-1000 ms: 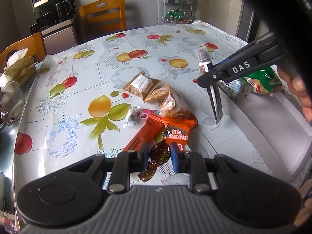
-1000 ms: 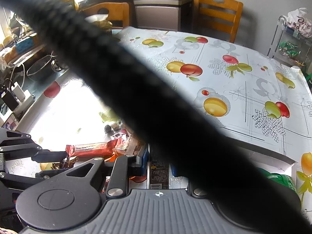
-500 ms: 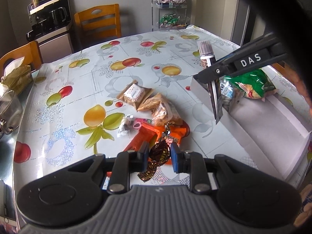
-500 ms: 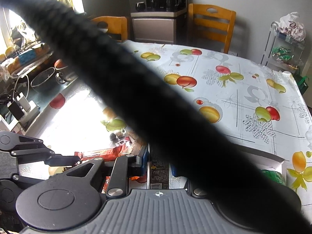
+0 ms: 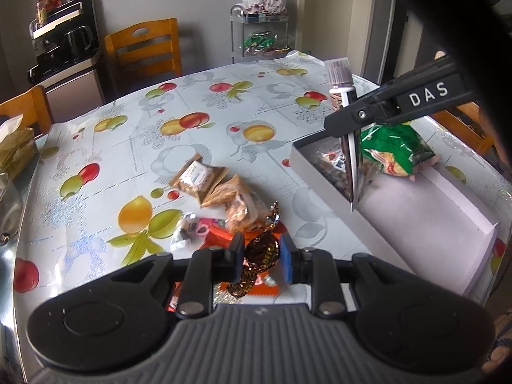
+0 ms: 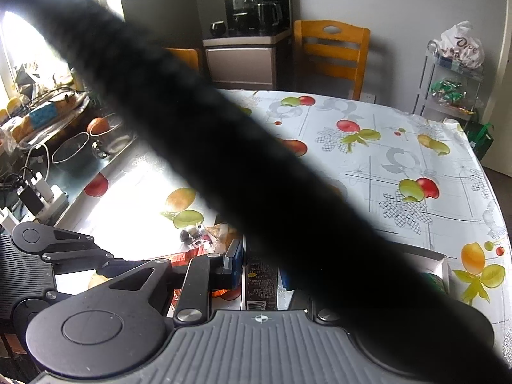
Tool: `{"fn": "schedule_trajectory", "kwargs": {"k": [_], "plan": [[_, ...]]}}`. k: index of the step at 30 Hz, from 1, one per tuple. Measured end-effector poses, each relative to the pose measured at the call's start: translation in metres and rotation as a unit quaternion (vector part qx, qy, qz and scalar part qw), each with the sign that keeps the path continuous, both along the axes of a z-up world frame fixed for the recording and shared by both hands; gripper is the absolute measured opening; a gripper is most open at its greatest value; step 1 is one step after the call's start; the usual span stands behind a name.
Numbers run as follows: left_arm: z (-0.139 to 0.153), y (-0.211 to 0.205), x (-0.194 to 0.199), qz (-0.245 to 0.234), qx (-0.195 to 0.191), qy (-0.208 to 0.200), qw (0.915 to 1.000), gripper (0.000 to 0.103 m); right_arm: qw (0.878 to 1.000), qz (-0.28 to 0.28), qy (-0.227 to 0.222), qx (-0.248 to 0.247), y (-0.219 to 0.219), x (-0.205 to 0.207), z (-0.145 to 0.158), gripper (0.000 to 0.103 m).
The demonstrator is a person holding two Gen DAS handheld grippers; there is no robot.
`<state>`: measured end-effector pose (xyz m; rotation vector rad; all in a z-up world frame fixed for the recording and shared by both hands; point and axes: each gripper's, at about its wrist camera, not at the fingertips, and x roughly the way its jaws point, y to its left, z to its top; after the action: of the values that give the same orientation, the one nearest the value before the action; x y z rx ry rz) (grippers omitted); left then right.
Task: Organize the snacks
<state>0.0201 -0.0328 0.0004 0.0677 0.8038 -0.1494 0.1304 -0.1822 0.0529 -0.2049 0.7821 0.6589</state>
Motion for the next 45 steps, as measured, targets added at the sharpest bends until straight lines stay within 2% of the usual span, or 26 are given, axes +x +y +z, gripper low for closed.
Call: {"fn": "schedule_trajectory", "kwargs": {"k": [13, 27, 45], "plan": [[0.009, -0.033, 0.015, -0.055, -0.005, -0.011, 0.9984, 0.021, 0.999, -0.040, -0.006, 0.005, -0.033, -0.013, 0.008, 0.025], [0.006, -0.083, 0.032, -0.124, -0.013, -0.011, 0.9921, 0.021, 0.995, -0.102, -0.003, 0.000, -0.084, -0.027, 0.005, 0.025], [-0.003, -0.124, 0.046, -0.175, -0.019, 0.001, 0.9844, 0.021, 0.990, -0.141, 0.016, -0.009, -0.121, -0.027, -0.008, 0.025]]}}
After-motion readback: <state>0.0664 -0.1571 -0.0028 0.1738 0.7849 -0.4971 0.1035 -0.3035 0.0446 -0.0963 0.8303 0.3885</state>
